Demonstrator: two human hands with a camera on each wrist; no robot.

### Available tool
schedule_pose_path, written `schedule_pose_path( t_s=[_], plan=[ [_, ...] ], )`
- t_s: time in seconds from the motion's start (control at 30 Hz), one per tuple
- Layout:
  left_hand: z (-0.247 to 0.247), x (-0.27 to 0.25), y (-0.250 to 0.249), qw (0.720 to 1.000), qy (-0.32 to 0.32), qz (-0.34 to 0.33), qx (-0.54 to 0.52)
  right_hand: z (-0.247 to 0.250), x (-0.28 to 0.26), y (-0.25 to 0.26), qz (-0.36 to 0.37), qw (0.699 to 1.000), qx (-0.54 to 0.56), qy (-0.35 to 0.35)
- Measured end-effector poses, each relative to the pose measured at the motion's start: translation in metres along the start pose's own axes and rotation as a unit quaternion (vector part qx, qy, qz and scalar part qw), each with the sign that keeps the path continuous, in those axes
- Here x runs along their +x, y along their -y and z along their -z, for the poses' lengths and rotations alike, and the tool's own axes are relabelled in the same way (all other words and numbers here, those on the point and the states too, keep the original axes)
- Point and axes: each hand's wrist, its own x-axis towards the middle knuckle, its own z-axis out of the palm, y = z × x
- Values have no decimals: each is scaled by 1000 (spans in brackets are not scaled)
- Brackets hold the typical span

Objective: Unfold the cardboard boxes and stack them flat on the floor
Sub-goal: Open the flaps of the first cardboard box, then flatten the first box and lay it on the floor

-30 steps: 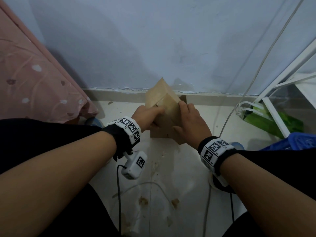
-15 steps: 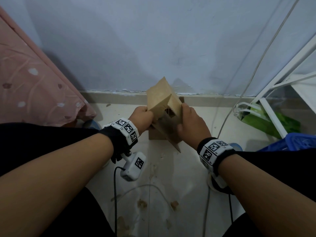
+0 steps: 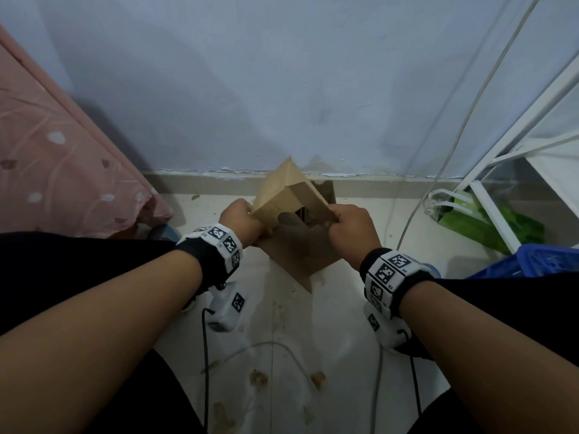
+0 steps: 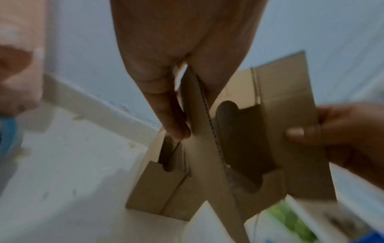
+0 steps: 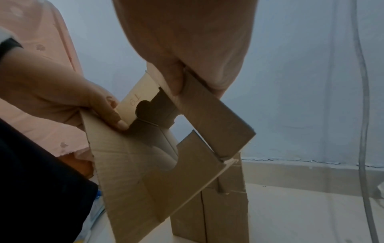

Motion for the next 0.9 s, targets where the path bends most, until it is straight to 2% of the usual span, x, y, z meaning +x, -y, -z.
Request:
schedule_pose_path(
  t_s=[0.07, 0.13, 0.17, 0.2, 0.27, 0.37, 0.4, 0.5, 0.57, 0.67, 0.73, 0.83, 0.9],
  plan=[
    [-3, -2, -1, 988, -23, -95, 123, -1, -2, 3, 22, 999, -24, 1],
    [-8, -4, 0, 952, -30, -183, 242, -3, -4, 4, 45, 998, -50, 9],
    [-11, -5, 2, 940, -38, -200, 274, -5, -5, 4, 54, 996, -63, 10],
    [-12, -5, 3, 939, -42, -198, 278, -6, -6, 4, 58, 996, -75, 5],
    [-14, -8, 1, 955, -37, -176, 236, -7, -7, 7, 68, 993, -90, -35],
    [-15, -10, -9, 986, -46, -111, 120, -5, -7, 14, 86, 977, -134, -144],
    [-13, -9, -12, 993, -52, -81, 68, -4, -5, 15, 64, 972, -151, -165],
    [-10, -8, -18, 995, -62, -22, -72, 1, -1, 8, -70, 966, -164, -188],
    [-10, -10, -20, 992, -78, -30, -96, 2, -1, 2, -134, 967, -99, -194],
    [-16, -15, -20, 987, -97, -40, -123, 5, -3, 1, -184, 961, 66, -196],
    [-19, -16, -22, 984, -103, -36, -140, 7, -2, 3, -191, 953, 128, -197],
    [-17, -16, -25, 982, -127, -34, -134, 8, -2, 8, -173, 952, 145, -205],
    [-14, -15, -26, 981, -142, -31, -128, 7, -3, 9, -163, 958, 148, -183]
  ],
)
